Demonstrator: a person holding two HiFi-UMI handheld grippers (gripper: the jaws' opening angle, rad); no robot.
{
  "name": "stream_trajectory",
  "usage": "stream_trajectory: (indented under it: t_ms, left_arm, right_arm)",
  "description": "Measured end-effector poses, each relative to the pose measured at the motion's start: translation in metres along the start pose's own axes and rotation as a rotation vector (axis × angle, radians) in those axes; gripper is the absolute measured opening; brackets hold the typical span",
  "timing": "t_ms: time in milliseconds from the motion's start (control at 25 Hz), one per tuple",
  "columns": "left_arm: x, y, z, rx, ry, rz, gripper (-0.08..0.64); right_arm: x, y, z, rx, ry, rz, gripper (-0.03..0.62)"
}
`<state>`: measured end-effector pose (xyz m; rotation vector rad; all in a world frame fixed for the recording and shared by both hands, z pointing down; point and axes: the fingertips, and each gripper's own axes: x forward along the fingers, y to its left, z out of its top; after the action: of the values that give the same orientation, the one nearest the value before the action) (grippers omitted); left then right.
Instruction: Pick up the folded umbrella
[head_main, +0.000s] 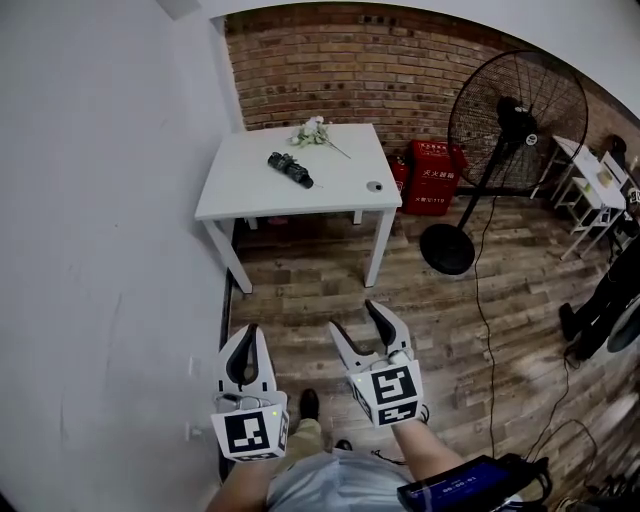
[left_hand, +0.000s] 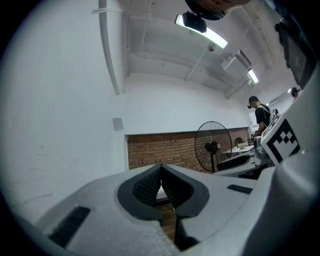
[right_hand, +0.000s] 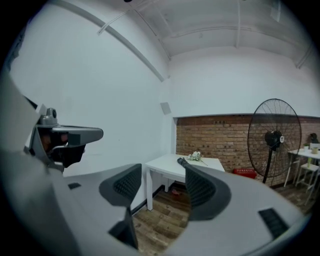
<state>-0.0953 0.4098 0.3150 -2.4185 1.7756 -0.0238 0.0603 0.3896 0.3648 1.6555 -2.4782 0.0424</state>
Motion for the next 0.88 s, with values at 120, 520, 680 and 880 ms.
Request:
stream_trajectory:
  t_ms: [120, 520, 680, 880]
  left_arm:
    - [0.024, 0.016, -0.008, 0.002, 0.007, 0.001, 0.008]
    - [0.115, 0.075, -0.029, -0.009, 0.028, -0.020, 0.008]
    - [0.148, 0.098, -0.028, -0.005, -0.001, -0.027, 0.008]
    - [0.190, 0.120, -0.024, 0.000, -0.035, -0.048, 0.008]
  right_arm:
    - [0.028, -0.002, -0.004, -0.002, 0.015, 0.000, 0.279]
    - [0.138, -0.012, 0.002, 0.003, 0.041, -0.011, 0.278]
    - [0.170, -0.021, 0.020, -0.009, 0.017, -0.032, 0.276]
    - [0.211, -0.033, 0.037, -0.023, -0.012, -0.063, 0.276]
